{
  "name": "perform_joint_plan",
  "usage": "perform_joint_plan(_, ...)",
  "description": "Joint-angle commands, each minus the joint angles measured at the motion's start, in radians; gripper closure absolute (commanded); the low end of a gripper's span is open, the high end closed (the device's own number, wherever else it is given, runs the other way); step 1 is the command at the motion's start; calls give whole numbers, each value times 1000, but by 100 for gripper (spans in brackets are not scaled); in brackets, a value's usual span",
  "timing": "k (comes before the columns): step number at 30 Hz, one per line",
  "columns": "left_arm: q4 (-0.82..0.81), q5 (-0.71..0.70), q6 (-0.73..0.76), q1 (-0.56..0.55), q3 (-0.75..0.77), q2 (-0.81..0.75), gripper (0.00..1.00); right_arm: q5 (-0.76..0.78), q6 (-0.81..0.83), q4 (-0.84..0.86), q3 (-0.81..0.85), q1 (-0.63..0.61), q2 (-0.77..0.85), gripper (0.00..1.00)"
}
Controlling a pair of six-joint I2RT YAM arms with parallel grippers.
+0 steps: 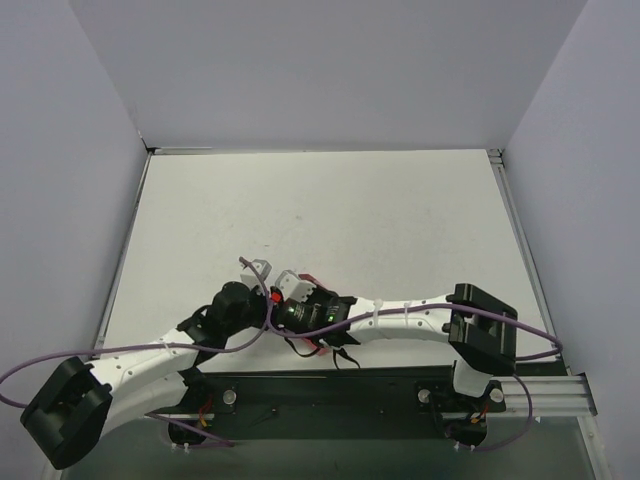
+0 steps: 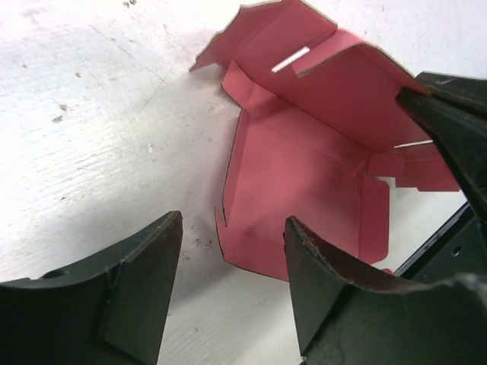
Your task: Fold the paper box
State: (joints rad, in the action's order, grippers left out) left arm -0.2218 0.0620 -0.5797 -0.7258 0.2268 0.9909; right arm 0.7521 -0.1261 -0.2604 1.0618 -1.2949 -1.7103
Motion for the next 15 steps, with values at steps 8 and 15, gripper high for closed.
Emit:
perform_joint_plan(8,206,-143,87,68,112,-196,21,-290,203,150,-197,8,231,100)
perform_joint_plan(15,84,13,66,227,117,-155,21,-318,255,179,-240,9,276,100)
